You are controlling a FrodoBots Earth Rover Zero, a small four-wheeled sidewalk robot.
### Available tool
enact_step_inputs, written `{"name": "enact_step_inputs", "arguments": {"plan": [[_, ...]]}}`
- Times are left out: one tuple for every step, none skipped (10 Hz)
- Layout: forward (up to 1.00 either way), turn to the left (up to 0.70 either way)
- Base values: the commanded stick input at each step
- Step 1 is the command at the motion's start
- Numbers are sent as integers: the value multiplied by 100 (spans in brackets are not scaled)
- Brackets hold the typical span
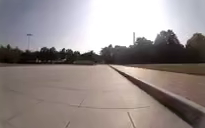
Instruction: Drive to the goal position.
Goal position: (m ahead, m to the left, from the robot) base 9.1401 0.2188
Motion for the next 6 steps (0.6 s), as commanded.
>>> {"name": "enact_step_inputs", "arguments": {"plan": [[70,-21],[70,-30],[70,-11],[70,1],[70,1],[70,1]]}}
